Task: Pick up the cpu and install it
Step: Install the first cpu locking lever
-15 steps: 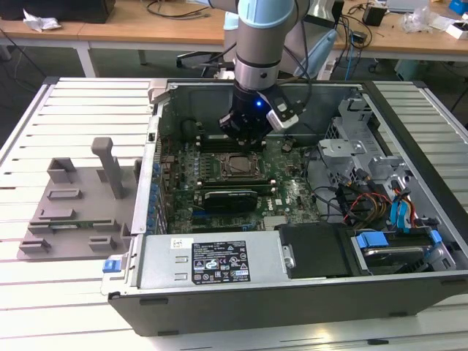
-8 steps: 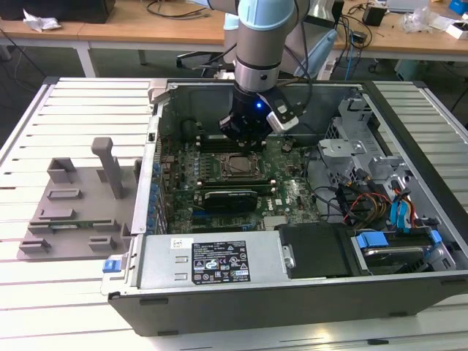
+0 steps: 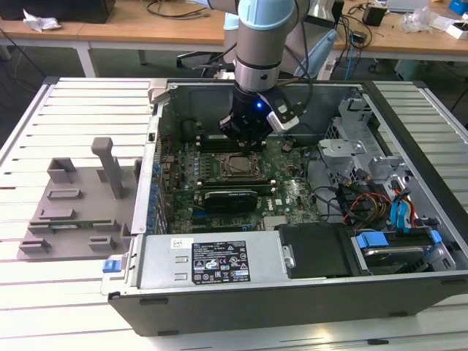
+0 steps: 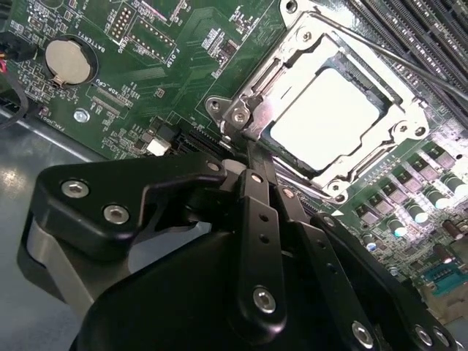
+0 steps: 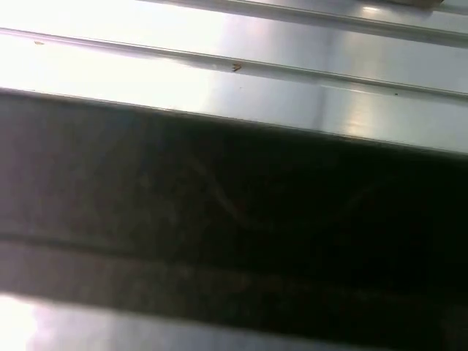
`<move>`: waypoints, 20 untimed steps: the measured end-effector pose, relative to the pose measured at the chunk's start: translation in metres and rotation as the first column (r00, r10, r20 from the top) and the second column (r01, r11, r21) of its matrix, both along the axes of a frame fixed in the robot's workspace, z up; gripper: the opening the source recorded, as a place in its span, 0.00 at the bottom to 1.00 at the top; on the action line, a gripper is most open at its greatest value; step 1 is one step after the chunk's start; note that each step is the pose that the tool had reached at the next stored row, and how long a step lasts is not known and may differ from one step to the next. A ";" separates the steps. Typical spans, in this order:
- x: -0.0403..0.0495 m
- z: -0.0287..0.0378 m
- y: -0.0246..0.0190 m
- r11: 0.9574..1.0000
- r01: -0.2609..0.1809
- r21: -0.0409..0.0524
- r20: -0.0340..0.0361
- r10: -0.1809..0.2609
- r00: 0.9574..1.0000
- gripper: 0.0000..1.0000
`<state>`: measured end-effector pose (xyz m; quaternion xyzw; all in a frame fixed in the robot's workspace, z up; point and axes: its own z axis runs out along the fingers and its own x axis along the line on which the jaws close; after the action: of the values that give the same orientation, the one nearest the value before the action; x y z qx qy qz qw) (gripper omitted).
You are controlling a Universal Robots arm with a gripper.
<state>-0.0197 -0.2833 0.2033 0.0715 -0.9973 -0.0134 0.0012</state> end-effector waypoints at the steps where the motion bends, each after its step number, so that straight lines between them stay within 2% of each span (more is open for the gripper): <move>1: 0.0000 0.0000 -0.0001 1.000 0.000 0.000 0.000 0.000 1.000 0.11; 7: 0.0001 0.0018 -0.0006 1.000 0.000 0.000 0.002 0.000 1.000 0.11; 17: 0.0000 -0.0002 -0.0027 1.000 0.000 -0.001 0.002 0.000 1.000 0.11; 20: 0.0001 0.0015 -0.0027 1.000 0.000 -0.010 0.002 0.000 1.000 0.11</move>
<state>-0.0196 -0.2860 0.2048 0.0715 -0.9974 -0.0084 0.0004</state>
